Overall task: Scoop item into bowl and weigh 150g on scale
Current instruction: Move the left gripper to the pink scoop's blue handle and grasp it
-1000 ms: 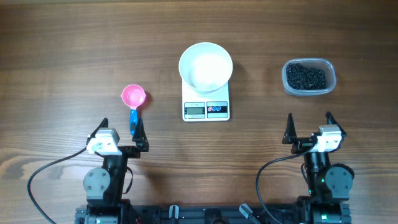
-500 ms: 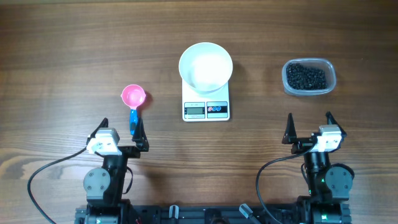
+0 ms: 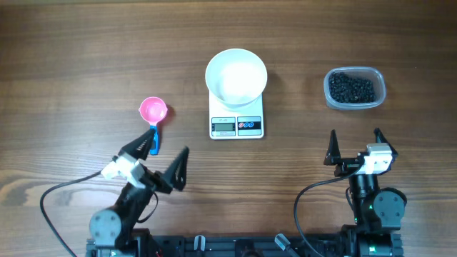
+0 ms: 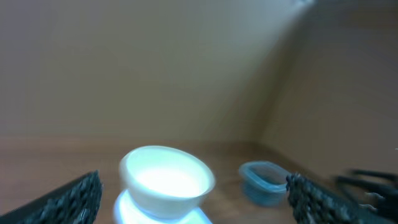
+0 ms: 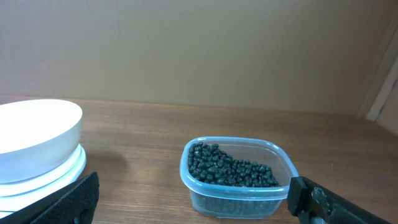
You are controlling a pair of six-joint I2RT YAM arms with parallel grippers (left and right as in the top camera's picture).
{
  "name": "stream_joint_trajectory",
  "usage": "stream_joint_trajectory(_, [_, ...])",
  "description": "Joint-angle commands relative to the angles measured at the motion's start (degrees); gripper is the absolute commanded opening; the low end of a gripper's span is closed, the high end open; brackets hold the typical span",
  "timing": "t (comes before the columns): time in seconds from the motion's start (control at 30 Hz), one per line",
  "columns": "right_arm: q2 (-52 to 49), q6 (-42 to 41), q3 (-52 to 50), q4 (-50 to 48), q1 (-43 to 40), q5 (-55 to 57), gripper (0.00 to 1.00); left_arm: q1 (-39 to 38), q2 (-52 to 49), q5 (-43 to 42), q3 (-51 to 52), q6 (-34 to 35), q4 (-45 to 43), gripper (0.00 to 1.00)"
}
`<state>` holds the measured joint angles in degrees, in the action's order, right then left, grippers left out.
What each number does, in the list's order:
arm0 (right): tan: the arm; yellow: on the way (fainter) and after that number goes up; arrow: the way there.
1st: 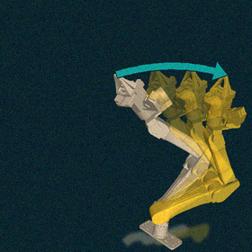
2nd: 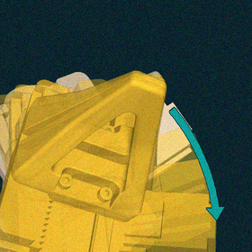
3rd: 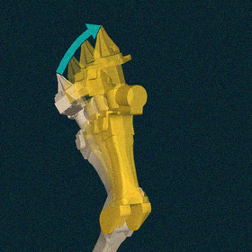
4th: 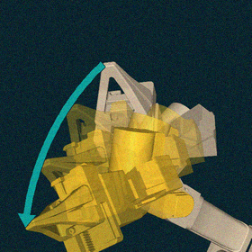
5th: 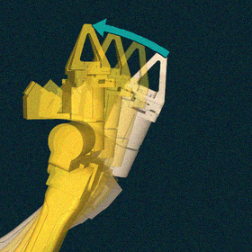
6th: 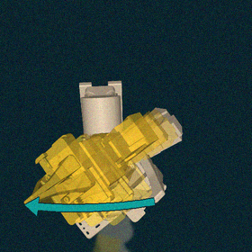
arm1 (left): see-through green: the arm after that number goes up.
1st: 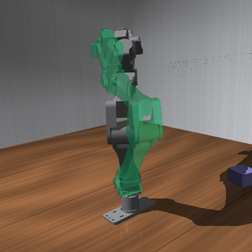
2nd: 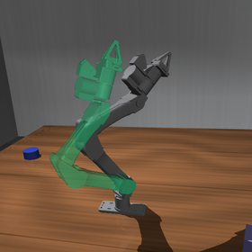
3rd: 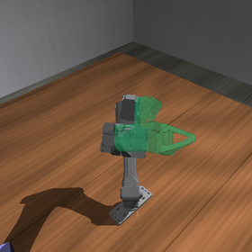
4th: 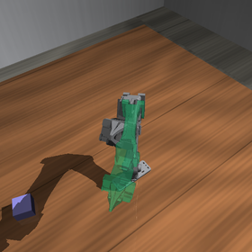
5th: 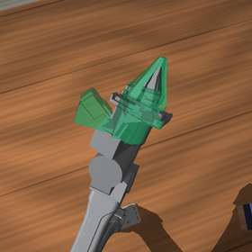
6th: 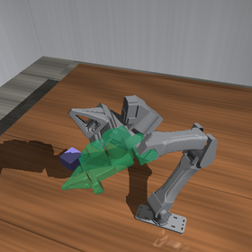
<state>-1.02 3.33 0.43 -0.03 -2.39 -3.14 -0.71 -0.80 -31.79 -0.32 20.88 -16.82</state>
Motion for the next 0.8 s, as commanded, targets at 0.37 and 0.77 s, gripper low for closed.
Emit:
stream_joint_trajectory(0.37, [0.00, 0.76, -0.13, -0.02, 0.35, 0.35, 1.00, -0.13, -10.36, -2.38, -26.01, -8.92, 22.38, 1.00])
stream_joint_trajectory(0.77, [0.00, 0.76, -0.13, -0.02, 0.35, 0.35, 1.00, -0.15, -47.60, 7.65, -45.92, -5.03, 54.88, 1.00])
